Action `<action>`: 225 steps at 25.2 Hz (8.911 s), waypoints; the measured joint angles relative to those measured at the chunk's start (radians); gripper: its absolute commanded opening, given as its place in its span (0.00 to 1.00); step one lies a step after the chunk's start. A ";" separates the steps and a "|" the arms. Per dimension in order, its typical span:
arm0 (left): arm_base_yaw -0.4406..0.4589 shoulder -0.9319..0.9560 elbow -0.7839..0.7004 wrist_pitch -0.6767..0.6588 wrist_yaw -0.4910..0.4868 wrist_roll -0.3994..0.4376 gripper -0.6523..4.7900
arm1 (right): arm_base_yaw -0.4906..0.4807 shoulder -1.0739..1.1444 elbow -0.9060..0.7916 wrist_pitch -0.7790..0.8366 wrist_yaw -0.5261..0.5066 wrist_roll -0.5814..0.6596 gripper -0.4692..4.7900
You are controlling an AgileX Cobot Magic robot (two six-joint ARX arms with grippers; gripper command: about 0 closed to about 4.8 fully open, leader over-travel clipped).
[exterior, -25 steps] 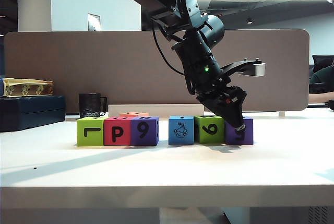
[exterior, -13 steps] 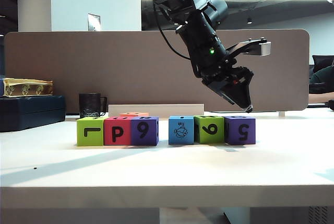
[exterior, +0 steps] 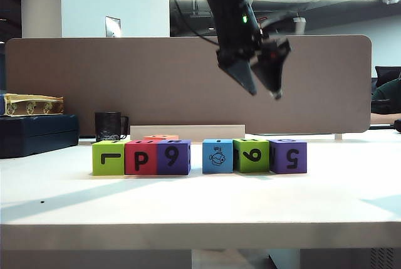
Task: Select the appropriate blocks from the scattered letter blocks on the table and arrange them in a row to spell out "TURING".
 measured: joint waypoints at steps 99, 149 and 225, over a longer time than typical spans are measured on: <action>0.049 -0.281 0.037 -0.286 0.077 -0.284 0.11 | 0.094 1.084 0.459 0.208 0.122 -0.008 0.09; 0.097 -0.281 0.037 -0.286 -0.018 -0.305 0.11 | 0.181 1.162 0.475 0.241 0.074 -0.034 0.09; 0.272 -1.061 -1.117 0.089 -0.123 -0.373 0.11 | 0.187 0.558 0.477 -0.178 0.087 -0.086 0.09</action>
